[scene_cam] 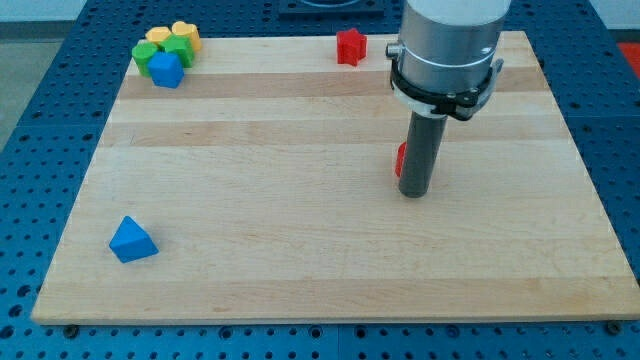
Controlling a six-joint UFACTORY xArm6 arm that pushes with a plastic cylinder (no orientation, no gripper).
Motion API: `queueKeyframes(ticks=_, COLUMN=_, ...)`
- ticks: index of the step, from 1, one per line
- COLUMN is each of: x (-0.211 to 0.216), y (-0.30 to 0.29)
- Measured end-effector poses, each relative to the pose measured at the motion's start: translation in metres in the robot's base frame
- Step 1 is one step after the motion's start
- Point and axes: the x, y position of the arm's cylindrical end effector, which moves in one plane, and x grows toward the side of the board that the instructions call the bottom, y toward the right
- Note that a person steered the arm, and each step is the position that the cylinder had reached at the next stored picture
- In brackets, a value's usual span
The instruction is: Push the red circle into the red star
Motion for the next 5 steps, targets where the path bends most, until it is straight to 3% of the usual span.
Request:
queueKeyframes(ticks=3, x=-0.009, y=0.007)
queueKeyframes(ticks=5, x=-0.078, y=0.006)
